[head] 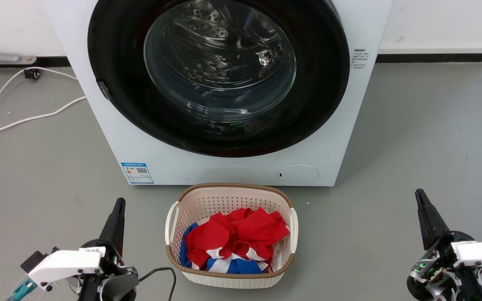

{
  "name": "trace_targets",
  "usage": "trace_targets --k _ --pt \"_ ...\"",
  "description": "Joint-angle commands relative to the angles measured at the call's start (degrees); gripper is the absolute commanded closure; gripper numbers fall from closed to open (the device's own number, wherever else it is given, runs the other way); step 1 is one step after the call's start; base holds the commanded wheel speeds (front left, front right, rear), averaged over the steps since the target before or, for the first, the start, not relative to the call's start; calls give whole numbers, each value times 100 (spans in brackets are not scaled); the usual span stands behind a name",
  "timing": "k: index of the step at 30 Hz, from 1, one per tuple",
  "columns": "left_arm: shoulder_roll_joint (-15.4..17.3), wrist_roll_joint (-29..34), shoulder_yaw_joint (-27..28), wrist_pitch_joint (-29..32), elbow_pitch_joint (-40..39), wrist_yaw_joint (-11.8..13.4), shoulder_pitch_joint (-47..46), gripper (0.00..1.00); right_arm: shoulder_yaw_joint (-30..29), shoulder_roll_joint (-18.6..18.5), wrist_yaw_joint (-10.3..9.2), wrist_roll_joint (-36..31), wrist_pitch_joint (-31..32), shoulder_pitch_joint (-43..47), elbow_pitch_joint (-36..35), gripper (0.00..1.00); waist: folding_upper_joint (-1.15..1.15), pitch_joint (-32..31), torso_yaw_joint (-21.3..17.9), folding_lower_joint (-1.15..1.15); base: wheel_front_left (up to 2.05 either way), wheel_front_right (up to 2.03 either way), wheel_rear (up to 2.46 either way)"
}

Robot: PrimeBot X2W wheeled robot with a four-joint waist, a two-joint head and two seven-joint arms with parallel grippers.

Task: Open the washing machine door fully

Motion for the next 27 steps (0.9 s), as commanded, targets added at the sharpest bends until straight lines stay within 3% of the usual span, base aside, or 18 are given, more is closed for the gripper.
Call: trace_targets --k 1,24,25,27 --pt "-11 20 24 13 2 -16 36 100 -8 18 17 -34 12 -68 9 100 0 0 0 0 0 0 0" --pt "-13 25 27 18 2 -16 36 100 -17 25 17 -48 23 -69 10 100 0 0 0 0 0 0 0" --pt "-2 0 4 1 0 0 0 0 -11 8 0 -2 3 -1 0 0 0 0 0 0 0 0 0" --pt "-8 -1 -14 0 84 1 38 0 -6 15 -1 1 0 51 74 0 0 0 0 0 0 0 0"
